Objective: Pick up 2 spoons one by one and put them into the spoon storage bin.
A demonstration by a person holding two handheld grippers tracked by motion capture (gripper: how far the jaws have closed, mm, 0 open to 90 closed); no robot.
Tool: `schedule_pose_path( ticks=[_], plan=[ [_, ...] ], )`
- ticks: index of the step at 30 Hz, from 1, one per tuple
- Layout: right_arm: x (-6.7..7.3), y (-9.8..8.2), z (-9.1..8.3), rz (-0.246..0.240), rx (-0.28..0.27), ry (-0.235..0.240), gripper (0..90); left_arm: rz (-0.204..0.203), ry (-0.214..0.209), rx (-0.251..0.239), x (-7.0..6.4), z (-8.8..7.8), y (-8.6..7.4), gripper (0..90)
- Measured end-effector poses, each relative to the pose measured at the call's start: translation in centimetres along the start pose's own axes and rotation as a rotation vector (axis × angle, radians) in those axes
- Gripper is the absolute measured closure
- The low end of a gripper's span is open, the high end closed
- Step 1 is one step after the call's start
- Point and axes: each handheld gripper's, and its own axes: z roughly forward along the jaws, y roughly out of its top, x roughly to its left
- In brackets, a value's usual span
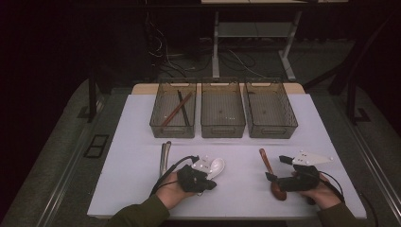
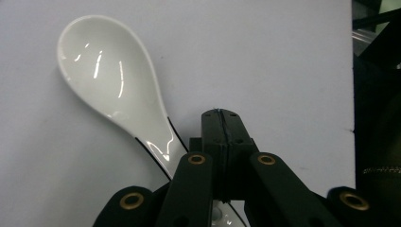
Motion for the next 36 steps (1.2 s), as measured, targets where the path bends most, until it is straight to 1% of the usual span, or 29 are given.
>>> schedule_pose_path(
  ticks=[1, 2, 3, 4, 8, 10, 13, 16, 17, 18, 20, 24, 25, 26, 29, 30, 31, 32, 34, 36],
  plan=[
    [0.0, 0.0, 0.0, -0.002, 0.0, 0.001, 13.7, 0.016, 0.007, 0.013, 0.2, -0.1, 0.0, 89.0],
    [0.0, 0.0, 0.0, -0.001, 0.0, 0.001, 13.7, -0.009, 0.014, 0.0, 0.2, -0.1, -0.1, 89.0],
    [0.0, 0.0, 0.0, -0.002, 0.0, 0.001, 13.7, -0.007, 0.017, 0.004, 0.3, -0.2, -0.2, 89.0],
    [0.0, 0.0, 0.0, 0.001, 0.002, 0.0, 13.8, -0.021, 0.018, -0.004, 0.4, -0.3, -0.3, 89.0],
    [0.0, 0.0, 0.0, -0.003, 0.001, 0.0, 13.7, -0.027, 0.045, 0.015, 1.0, -0.8, -0.5, 89.0],
    [0.0, 0.0, 0.0, -0.001, 0.003, 0.0, 13.7, -0.041, 0.061, 0.016, 1.2, -1.0, -0.7, 89.0],
    [0.0, 0.0, 0.0, -0.004, 0.002, 0.0, 13.7, -0.051, 0.081, 0.017, 1.7, -1.3, -0.9, 89.0],
    [0.0, 0.0, 0.0, -0.003, 0.003, -0.001, 13.7, -0.077, 0.103, 0.015, 2.0, -1.6, -1.1, 89.0],
    [0.0, 0.0, 0.0, -0.003, 0.003, -0.001, 13.7, -0.074, 0.108, 0.02, 2.2, -1.7, -1.1, 89.0],
    [0.0, 0.0, 0.0, -0.003, 0.004, 0.0, 13.7, -0.078, 0.119, 0.021, 2.3, -1.8, -1.2, 89.0],
    [0.0, 0.0, 0.0, -0.005, 0.002, 0.0, 13.7, -0.084, 0.128, 0.021, 2.6, -2.1, -1.3, 89.0],
    [0.0, 0.0, 0.0, -0.006, 0.003, 0.0, 13.7, -0.091, 0.128, 0.016, 2.7, -2.2, -1.5, 89.0],
    [0.0, 0.0, 0.0, -0.005, 0.002, 0.0, 13.8, -0.089, 0.125, 0.022, 2.7, -2.2, -1.4, 89.0],
    [0.0, 0.0, 0.0, -0.006, 0.003, 0.0, 13.7, -0.086, 0.122, 0.02, 2.6, -2.2, -1.4, 88.9],
    [0.0, 0.0, 0.0, -0.006, 0.003, 0.0, 13.7, -0.093, 0.113, 0.007, 2.5, -2.1, -1.4, 88.9],
    [0.0, 0.0, 0.0, -0.005, 0.004, 0.0, 13.7, -0.082, 0.106, 0.015, 2.5, -2.2, -1.4, 88.9],
    [0.0, 0.0, 0.0, -0.003, 0.004, -0.001, 13.7, -0.095, 0.097, 0.001, 2.4, -2.2, -1.4, 88.7],
    [0.0, 0.0, 0.0, -0.004, 0.004, 0.0, 13.7, -0.082, 0.093, 0.002, 2.5, -2.4, -1.3, 88.1],
    [0.0, 0.0, 0.0, -0.007, 0.003, 0.0, 13.7, -0.092, 0.081, -0.018, 2.4, -2.6, -1.3, 87.5],
    [0.0, 0.0, 0.0, -0.004, 0.004, 0.0, 13.7, -0.09, 0.071, -0.043, 2.5, -2.9, -1.1, 86.3]
  ],
)
